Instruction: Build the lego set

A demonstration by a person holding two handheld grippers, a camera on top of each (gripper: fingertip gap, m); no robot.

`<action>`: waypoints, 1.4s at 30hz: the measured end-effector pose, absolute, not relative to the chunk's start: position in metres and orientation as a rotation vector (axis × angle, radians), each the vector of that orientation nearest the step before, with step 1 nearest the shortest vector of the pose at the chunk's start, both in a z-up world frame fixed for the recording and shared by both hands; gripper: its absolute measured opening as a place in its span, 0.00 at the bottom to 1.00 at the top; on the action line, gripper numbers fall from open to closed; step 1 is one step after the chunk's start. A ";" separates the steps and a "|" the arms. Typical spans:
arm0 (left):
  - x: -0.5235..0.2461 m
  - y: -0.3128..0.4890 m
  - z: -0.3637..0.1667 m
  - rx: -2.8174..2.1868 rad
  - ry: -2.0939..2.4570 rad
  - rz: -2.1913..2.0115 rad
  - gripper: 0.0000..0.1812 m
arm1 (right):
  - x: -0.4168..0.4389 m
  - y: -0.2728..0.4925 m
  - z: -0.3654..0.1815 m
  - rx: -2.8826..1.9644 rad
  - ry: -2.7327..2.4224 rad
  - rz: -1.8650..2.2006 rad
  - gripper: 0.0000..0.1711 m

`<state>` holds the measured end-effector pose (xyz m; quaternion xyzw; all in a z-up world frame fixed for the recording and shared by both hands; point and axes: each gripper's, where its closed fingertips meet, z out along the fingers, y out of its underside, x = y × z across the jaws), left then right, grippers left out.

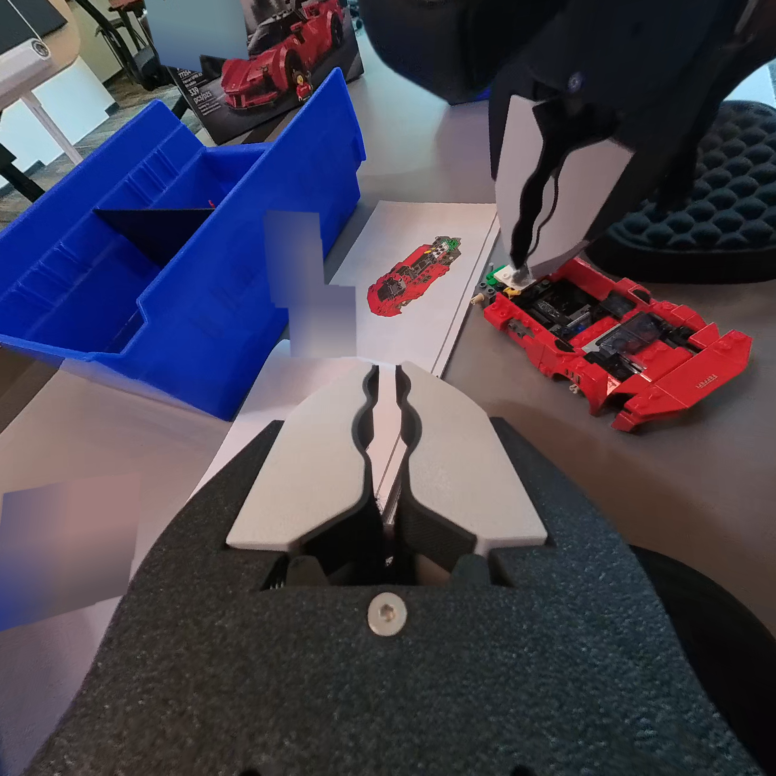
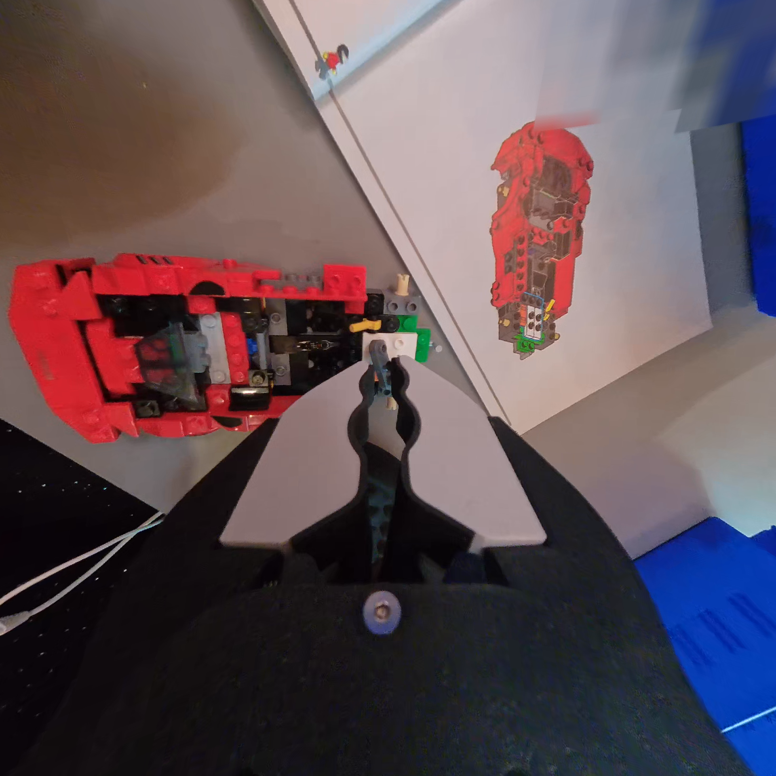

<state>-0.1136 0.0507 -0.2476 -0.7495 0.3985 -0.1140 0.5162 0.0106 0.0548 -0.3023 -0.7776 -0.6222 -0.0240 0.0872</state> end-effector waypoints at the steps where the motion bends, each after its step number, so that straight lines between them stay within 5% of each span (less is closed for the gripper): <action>1: -0.114 0.051 -0.248 -1.800 0.957 -0.274 0.04 | 0.010 0.056 -0.302 -2.312 -1.847 -0.083 0.04; 42: -0.115 0.051 -0.249 -1.803 0.955 -0.271 0.04 | 0.007 0.040 -0.304 -2.449 -1.837 0.046 0.02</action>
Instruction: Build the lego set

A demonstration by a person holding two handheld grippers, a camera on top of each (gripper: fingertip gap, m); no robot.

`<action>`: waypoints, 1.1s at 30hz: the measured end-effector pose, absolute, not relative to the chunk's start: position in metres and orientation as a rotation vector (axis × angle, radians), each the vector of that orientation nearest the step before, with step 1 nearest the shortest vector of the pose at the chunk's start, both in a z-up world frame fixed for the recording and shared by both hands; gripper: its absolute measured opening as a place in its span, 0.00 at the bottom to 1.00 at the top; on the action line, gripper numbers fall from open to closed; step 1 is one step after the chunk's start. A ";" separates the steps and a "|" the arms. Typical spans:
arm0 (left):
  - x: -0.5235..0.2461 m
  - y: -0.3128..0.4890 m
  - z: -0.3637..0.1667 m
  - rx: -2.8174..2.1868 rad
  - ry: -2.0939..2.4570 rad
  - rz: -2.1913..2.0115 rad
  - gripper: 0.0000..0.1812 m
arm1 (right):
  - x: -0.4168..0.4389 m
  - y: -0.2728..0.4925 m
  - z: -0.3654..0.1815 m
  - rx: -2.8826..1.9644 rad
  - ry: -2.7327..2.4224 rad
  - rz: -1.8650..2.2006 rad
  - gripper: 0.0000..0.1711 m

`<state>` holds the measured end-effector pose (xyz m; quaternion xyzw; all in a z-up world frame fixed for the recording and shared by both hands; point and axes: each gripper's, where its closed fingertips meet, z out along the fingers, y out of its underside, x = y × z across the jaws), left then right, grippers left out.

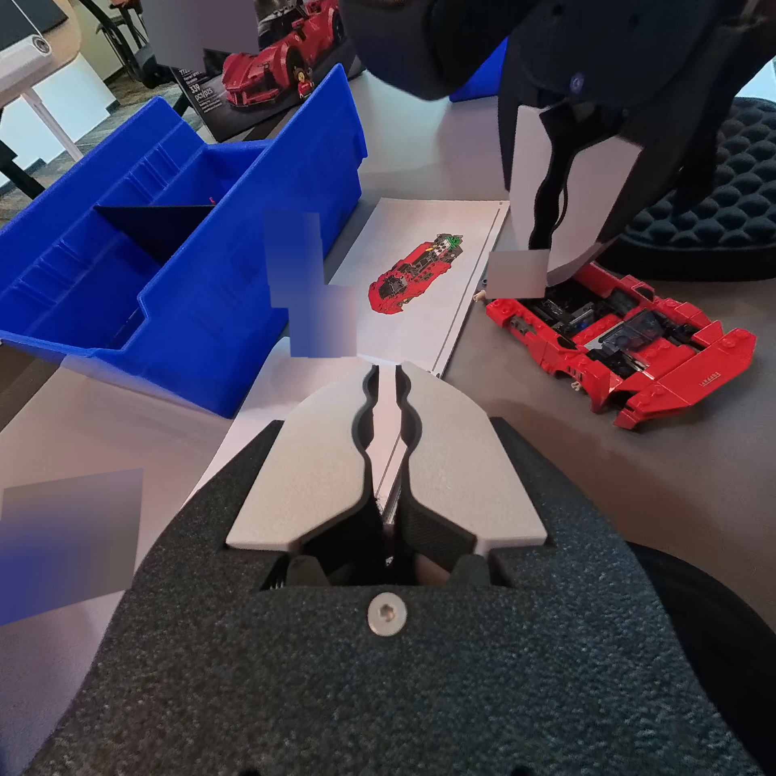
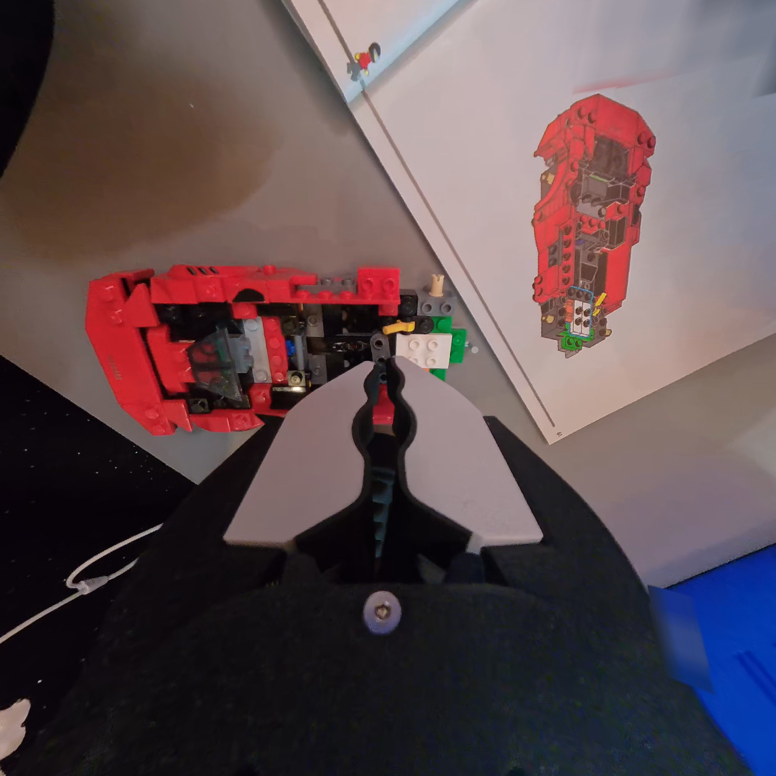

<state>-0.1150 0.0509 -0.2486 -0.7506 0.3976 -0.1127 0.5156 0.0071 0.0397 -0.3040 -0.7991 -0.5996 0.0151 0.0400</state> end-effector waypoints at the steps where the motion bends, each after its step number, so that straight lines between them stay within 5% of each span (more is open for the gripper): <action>1: -0.115 0.051 -0.248 -1.802 0.955 -0.272 0.04 | 0.009 0.041 -0.304 -2.460 -1.826 0.039 0.02; 19: -0.114 0.050 -0.246 -1.788 0.950 -0.289 0.04 | 0.008 0.046 -0.301 -2.479 -1.736 0.034 0.04; 26: -0.114 0.050 -0.246 -1.788 0.951 -0.288 0.04 | 0.010 0.044 -0.294 -2.099 -2.143 -0.066 0.04; 33: -0.116 0.051 -0.246 -1.790 0.945 -0.281 0.04 | 0.007 0.034 -0.306 -2.284 -2.099 0.255 0.05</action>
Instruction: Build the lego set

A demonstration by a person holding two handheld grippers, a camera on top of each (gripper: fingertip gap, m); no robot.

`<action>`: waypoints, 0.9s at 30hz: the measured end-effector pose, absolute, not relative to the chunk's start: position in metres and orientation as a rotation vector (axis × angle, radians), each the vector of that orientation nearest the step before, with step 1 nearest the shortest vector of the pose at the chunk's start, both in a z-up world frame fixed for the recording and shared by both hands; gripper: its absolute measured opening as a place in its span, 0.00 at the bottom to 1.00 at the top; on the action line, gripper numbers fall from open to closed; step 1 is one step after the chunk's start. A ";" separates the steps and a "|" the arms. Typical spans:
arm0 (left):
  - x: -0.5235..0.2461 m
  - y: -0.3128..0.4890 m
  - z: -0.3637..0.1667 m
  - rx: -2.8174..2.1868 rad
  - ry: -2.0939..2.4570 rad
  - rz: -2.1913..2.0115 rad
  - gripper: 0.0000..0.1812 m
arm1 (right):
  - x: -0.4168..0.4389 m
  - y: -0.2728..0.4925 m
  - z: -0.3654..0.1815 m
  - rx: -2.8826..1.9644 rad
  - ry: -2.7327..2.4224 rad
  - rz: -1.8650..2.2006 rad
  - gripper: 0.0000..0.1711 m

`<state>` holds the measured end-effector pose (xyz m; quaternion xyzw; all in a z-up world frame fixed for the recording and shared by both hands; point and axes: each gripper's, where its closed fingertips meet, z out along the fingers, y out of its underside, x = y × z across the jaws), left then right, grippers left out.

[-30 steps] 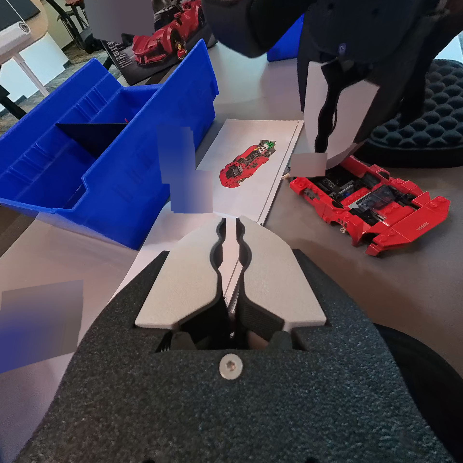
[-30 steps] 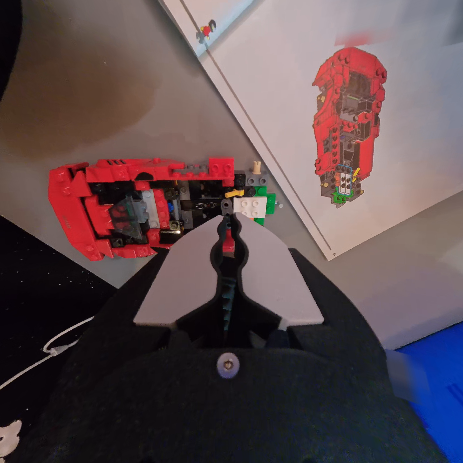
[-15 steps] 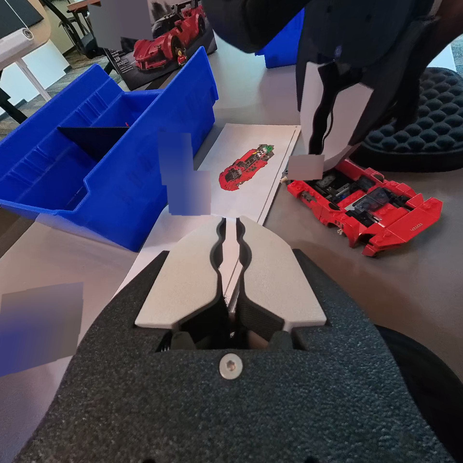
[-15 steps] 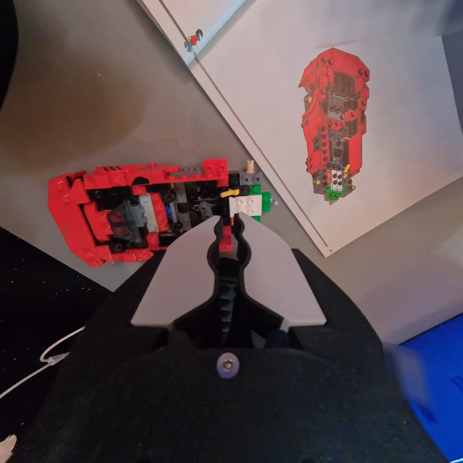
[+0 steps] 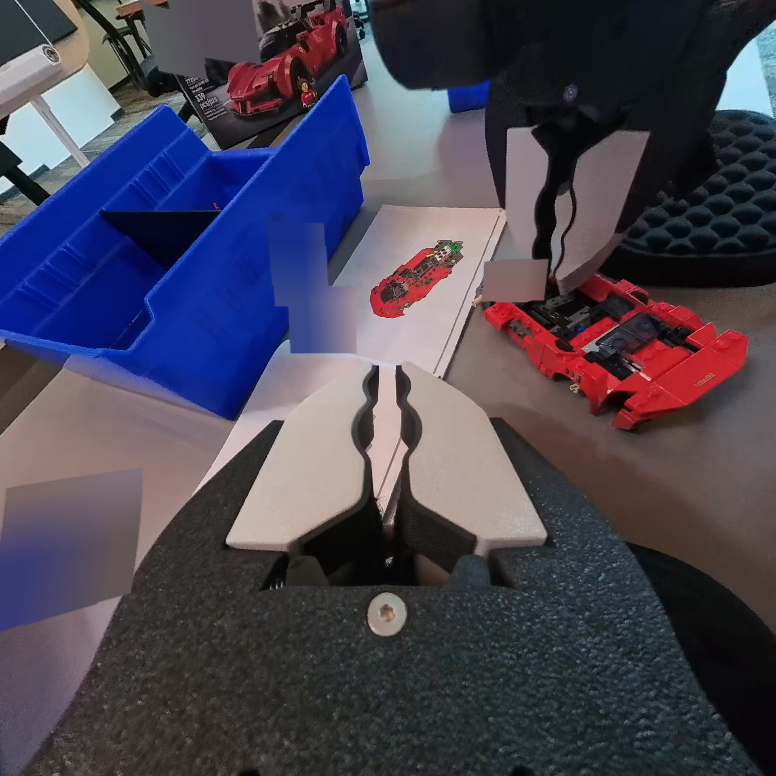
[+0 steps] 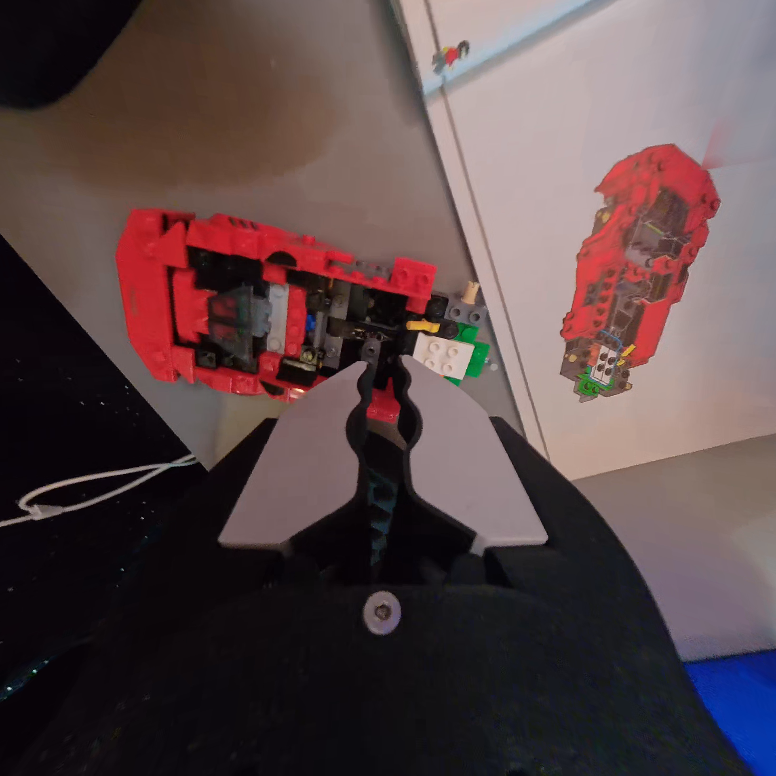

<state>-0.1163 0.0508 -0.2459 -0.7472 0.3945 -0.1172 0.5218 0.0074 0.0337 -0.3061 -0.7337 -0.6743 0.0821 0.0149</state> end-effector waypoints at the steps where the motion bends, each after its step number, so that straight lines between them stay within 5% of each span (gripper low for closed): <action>1: -0.116 0.051 -0.246 -1.789 0.946 -0.282 0.04 | 0.006 0.033 -0.306 -2.294 -2.074 0.286 0.05; 27: -0.115 0.050 -0.246 -1.787 0.954 -0.281 0.04 | 0.005 0.046 -0.302 -2.333 -1.936 0.094 0.04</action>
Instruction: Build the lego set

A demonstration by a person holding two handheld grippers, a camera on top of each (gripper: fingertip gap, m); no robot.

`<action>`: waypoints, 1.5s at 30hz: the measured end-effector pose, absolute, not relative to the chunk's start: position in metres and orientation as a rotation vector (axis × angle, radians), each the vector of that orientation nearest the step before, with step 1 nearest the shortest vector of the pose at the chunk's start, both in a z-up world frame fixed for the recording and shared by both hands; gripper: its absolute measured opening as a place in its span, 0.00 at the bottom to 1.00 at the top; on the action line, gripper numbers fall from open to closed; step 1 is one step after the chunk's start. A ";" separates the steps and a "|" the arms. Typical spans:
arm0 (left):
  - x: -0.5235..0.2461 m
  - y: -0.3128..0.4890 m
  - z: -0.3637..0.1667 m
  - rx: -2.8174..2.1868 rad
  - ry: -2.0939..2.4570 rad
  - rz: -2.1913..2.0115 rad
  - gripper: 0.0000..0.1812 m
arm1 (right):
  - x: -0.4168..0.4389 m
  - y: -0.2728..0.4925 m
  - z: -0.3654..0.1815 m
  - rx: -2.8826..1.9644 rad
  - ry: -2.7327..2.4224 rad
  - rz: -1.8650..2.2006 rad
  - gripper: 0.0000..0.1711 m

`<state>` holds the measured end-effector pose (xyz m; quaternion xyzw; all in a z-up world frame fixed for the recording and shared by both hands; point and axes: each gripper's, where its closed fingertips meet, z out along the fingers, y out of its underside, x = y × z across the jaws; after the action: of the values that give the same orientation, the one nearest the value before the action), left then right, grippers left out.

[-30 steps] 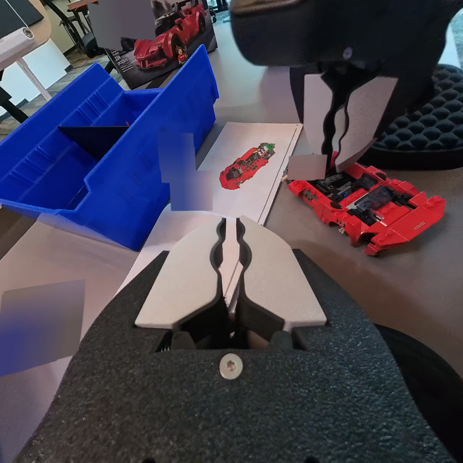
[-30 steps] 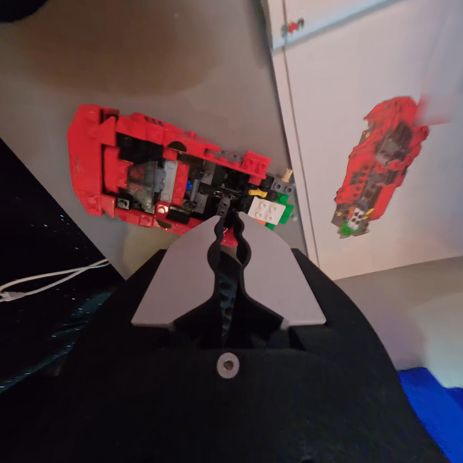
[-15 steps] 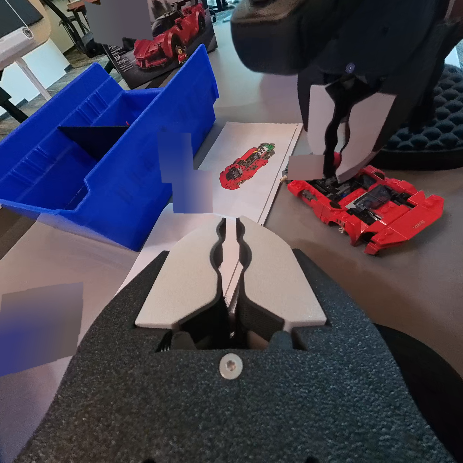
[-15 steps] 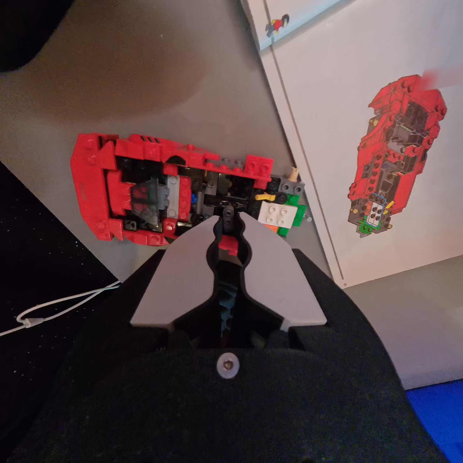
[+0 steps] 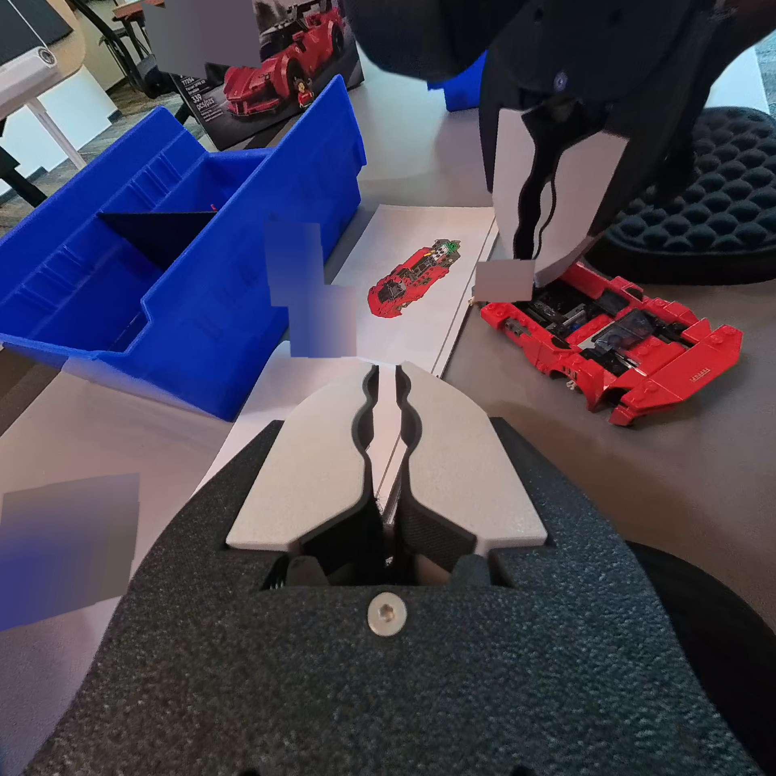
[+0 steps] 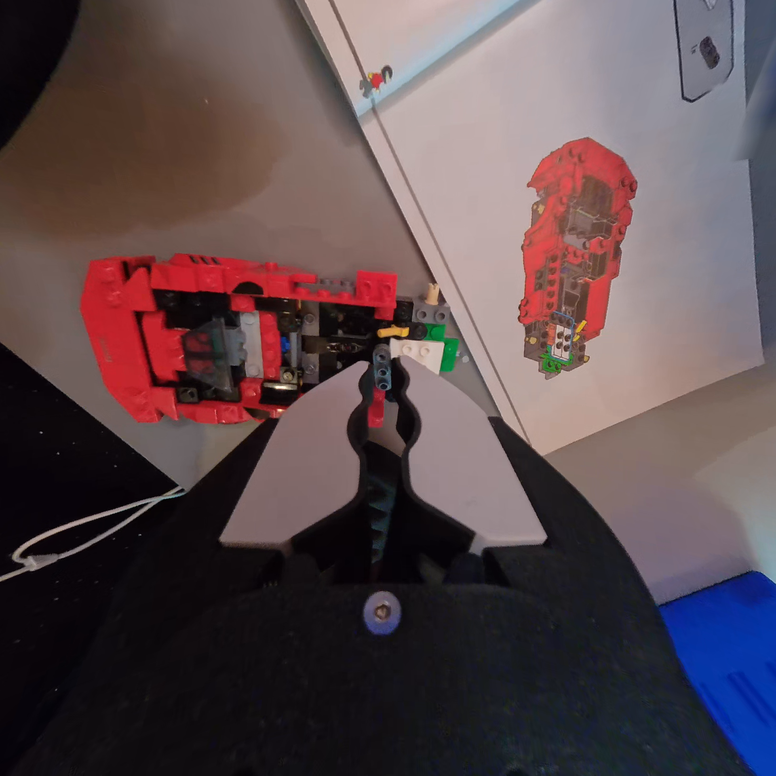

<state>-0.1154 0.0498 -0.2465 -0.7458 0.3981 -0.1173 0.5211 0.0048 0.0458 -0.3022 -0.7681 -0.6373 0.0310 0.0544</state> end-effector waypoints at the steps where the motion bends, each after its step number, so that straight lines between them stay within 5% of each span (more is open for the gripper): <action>1: -0.115 0.050 -0.246 -1.787 0.955 -0.282 0.04 | 0.003 0.045 -0.302 -2.334 -1.928 0.095 0.04; 45: -0.114 0.049 -0.247 -1.784 0.971 -0.285 0.04 | 0.008 0.052 -0.300 -2.272 -1.906 0.002 0.10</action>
<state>-0.1136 0.0486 -0.2472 -0.7436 0.4047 -0.1188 0.5188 0.0080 0.0519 -0.3003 -0.7631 -0.6402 0.0008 0.0880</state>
